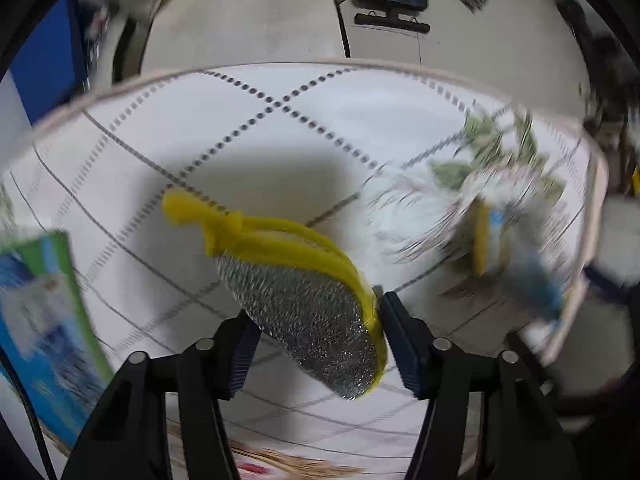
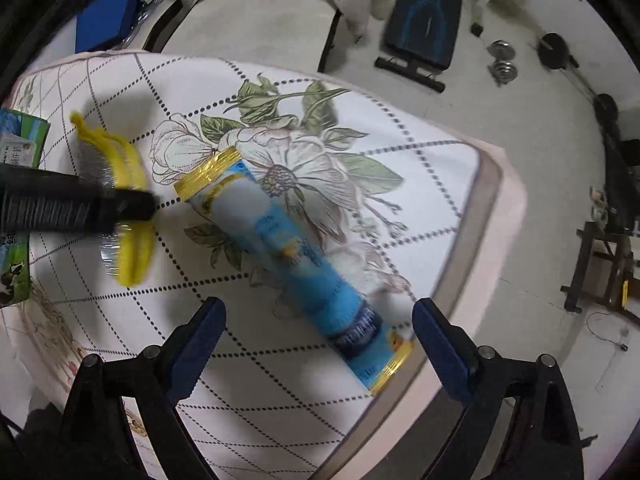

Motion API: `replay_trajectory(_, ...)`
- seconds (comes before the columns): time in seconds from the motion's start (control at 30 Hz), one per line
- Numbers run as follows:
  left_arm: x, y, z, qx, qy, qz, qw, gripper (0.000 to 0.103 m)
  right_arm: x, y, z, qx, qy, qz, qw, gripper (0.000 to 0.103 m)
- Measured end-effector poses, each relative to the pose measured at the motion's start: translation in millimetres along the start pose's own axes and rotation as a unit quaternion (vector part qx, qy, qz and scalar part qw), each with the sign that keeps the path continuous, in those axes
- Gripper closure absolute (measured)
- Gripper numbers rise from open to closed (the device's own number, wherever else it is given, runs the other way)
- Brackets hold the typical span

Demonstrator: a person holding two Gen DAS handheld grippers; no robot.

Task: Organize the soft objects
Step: 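Grasp the yellow-silver sponge with the left gripper while the right grasps the blue tube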

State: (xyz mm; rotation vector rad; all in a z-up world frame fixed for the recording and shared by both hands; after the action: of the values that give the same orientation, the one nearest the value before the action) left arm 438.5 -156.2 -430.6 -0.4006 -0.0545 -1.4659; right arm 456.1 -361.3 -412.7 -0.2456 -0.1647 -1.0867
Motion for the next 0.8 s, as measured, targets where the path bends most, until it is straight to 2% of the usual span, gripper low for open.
replay_trajectory(0.07,-4,-7,-2,-0.008,0.015,-0.018,0.9997,0.054,-3,5,-8,-0.01,0.012,0.001,1.0,0.007)
replay_trajectory(0.13,-5,-12,1,-0.001,0.023,-0.038,0.999,0.054,-6,10,-19,-0.024,0.018,-0.005,1.0,0.011)
replay_trajectory(0.17,-6,-13,2,-0.001,0.024,-0.043,0.9988,0.054,-7,12,-23,-0.03,0.022,-0.008,0.999,0.018)
replay_trajectory(0.23,-6,-17,2,0.005,0.025,-0.048,0.9985,0.057,-10,13,-25,-0.034,0.012,-0.02,0.999,0.023)
replay_trajectory(0.27,-1,-18,0,0.009,0.026,-0.051,0.9983,0.057,-11,12,-25,-0.036,0.004,-0.026,0.999,0.035)
replay_trajectory(0.3,-1,-22,0,0.014,0.026,-0.054,0.9981,0.058,-10,11,-23,-0.042,-0.004,-0.037,0.998,0.052)
replay_trajectory(0.33,-3,-28,1,0.021,0.028,-0.055,0.9978,0.058,-10,10,-23,-0.051,-0.003,-0.048,0.998,0.061)
replay_trajectory(0.4,-6,-44,1,0.024,0.024,-0.054,0.998,0.059,-10,3,-24,-0.082,0.027,-0.08,0.993,0.078)
replay_trajectory(0.5,-2,-71,-10,0.022,0.019,-0.056,0.998,0.059,-15,-16,-22,-0.094,0.032,-0.113,0.989,0.082)
replay_trajectory(0.57,-1,-83,-18,0.017,0.013,-0.056,0.9982,0.06,-21,-32,-23,-0.103,0.047,-0.132,0.985,0.083)
replay_trajectory(0.7,-10,-131,-21,0.017,0.001,-0.055,0.9984,0.06,-39,-67,-23,-0.116,0.078,-0.165,0.976,0.084)
replay_trajectory(0.8,-15,-154,-26,0.015,0.011,-0.065,0.9977,0.06,-51,-90,-21,-0.12,0.095,-0.185,0.971,0.084)
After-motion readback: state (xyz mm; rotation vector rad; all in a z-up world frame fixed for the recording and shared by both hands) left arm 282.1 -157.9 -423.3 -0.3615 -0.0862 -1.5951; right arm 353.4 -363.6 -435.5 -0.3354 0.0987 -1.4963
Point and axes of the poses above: each gripper's, at about its wrist camera, not at the fingertips, and z roughly against the way its jaws point, x to its right, y to its top, the point moved 1 cm from there along -z, roughly the way its jaws point, and after that the axes turned 15 degrees about -y, right-handed, at the moved point
